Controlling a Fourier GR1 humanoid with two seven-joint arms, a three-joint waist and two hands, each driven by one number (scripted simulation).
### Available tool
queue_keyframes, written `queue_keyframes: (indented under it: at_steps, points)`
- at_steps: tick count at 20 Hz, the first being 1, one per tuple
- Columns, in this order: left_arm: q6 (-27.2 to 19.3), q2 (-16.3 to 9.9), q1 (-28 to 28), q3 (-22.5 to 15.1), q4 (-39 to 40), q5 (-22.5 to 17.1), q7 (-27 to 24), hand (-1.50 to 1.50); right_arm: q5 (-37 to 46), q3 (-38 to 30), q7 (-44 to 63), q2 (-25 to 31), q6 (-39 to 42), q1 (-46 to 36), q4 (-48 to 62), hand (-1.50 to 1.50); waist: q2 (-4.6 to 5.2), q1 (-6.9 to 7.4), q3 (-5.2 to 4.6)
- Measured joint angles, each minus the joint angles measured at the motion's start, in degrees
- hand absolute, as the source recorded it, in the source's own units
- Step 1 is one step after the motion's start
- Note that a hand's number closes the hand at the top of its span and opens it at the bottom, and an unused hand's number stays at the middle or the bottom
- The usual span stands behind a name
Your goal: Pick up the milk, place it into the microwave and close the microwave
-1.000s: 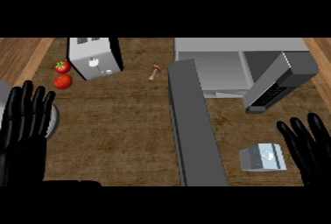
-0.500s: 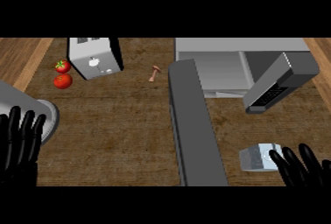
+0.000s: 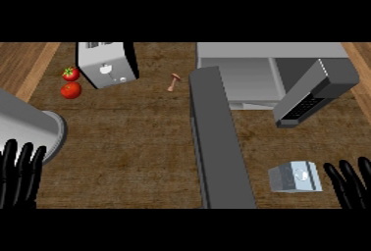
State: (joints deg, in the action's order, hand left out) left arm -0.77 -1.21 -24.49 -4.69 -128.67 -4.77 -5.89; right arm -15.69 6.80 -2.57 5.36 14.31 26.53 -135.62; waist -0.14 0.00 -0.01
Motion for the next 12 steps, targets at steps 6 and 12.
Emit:
queue_keyframes:
  at_steps: [6,12]
  points:
    - [1.1,0.2,-3.7,-0.9,-2.5,-0.1,-0.9,-1.5,-1.3,-5.2,-1.8,0.4,1.2,-1.6,6.4,-1.5,0.03,0.2,0.0]
    - [2.5,0.5,-5.6,-0.4,-1.3,-0.6,-3.5,-1.5,0.5,-8.7,-6.4,-0.1,2.4,-3.3,15.5,-1.5,0.07,0.22,0.01]
